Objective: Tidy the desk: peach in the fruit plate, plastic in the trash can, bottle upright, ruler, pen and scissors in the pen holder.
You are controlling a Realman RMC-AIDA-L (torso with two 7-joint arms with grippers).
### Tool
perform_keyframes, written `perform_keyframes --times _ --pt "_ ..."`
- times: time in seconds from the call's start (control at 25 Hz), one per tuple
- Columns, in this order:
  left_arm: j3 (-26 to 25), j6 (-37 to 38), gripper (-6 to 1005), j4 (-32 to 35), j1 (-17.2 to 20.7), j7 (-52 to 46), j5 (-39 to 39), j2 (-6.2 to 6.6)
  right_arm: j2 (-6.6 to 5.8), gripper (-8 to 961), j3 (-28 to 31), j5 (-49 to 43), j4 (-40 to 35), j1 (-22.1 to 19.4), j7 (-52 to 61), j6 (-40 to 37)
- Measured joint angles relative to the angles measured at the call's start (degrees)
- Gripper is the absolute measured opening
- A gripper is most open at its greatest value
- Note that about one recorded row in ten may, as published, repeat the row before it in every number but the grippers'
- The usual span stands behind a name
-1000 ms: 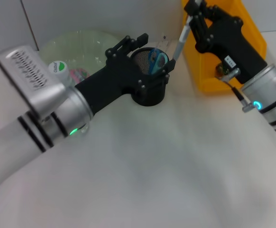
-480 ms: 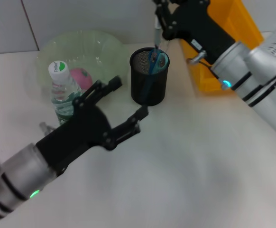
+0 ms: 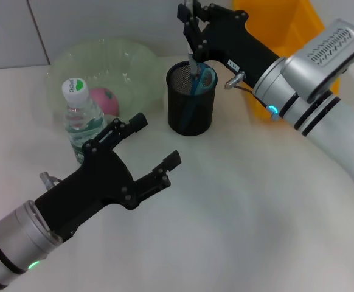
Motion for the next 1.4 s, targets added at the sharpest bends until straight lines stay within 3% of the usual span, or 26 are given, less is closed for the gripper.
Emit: perform_keyframes --times 0.24,0.56,0.68,0.76,0.8,0.84,1.04,1.2,1.4 --pt "-0.4 0.1 817 -0.1 -0.1 0.0 1.0 0.08 0.01 144 -0.1 -0.7 0.4 0.5 0.0 2.0" --pt "-0.6 0.5 817 -0.9 0.4 -0.5 1.0 0.66 -0.44 397 -0.2 -2.2 -0.2 -0.8 2.6 -2.2" --pt "-0.6 1.4 816 -1.0 1.4 -0.6 1.0 1.38 -0.77 474 -0.3 -7.0 -4.7 -2.9 10.5 -7.3" --pt "-0.6 2.5 816 -1.1 2.3 -0.7 1.0 1.99 -0.79 525 -1.5 -12.1 -12.1 -4.6 21.4 -12.2" --pt "-0.6 3.8 816 -1.7 3.0 -0.9 1.0 2.47 -0.81 551 -4.9 -16.4 -21.5 -6.5 35.1 -17.5" --pt "-0.6 3.8 816 -1.7 3.0 -0.9 1.0 2.47 -0.81 595 -4.9 -16.4 -21.5 -6.5 35.1 -17.5" --pt "-0.1 5.6 816 -4.3 3.0 -2.6 3.8 3.47 -3.05 784 -23.4 -22.2 -39.7 -12.2 50.9 -24.9" --pt "-0.6 5.8 816 -4.7 1.5 -6.1 10.7 4.06 -4.39 829 -31.4 -23.6 -46.8 -17.3 51.2 -28.9" --pt "-0.7 5.7 815 -5.2 -0.2 -8.0 14.2 4.17 -4.22 828 -32.0 -26.0 -47.3 -19.1 51.3 -31.4"
